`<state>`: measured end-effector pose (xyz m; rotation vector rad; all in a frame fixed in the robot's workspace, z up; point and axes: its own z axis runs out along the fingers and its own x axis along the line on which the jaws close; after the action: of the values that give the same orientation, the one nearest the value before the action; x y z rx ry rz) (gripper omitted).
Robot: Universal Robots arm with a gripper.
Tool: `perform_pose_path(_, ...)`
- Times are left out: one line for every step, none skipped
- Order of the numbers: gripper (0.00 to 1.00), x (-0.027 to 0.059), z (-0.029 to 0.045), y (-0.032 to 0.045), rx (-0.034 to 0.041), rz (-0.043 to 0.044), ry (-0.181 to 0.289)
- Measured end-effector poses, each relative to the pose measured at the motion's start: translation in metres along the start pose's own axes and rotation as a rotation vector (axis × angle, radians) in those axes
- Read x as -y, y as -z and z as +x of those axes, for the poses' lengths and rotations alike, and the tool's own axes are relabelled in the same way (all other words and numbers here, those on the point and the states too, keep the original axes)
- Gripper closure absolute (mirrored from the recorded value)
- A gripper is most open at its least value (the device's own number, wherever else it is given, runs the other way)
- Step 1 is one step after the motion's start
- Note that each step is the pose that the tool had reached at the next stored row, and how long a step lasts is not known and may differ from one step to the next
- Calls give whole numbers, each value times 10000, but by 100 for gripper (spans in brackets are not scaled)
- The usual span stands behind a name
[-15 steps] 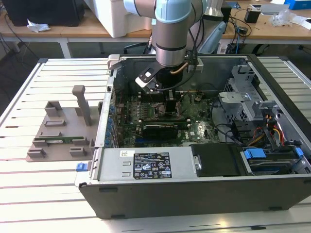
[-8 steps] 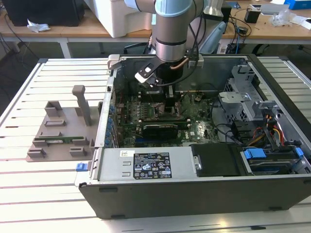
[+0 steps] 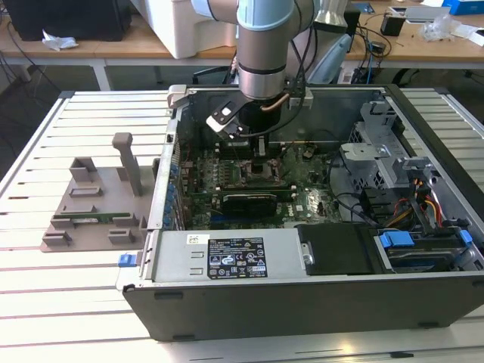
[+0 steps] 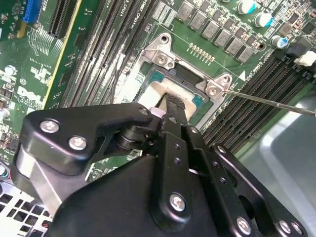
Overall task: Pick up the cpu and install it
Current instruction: 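Place the cpu into insertion slot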
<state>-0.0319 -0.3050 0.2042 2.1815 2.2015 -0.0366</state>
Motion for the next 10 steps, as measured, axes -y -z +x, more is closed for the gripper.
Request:
perform_pose_path(89,-5,0,-9,2,12,2)
perform_pose_path(89,-28,0,-19,1,22,-1)
perform_pose_path(89,-64,1,-26,-7,36,2)
perform_pose_path(89,-106,-1,-28,-1,62,3)
perform_pose_path(89,-133,-4,-27,9,79,3)
perform_pose_path(89,-169,-8,-25,12,84,5)
perform_pose_path(89,-179,-4,-15,7,79,5)
perform_pose_path(89,-185,1,-1,-16,64,5)
perform_pose_path(89,-186,-2,69,-19,66,3)
perform_pose_path(89,-187,-6,136,-15,68,2)
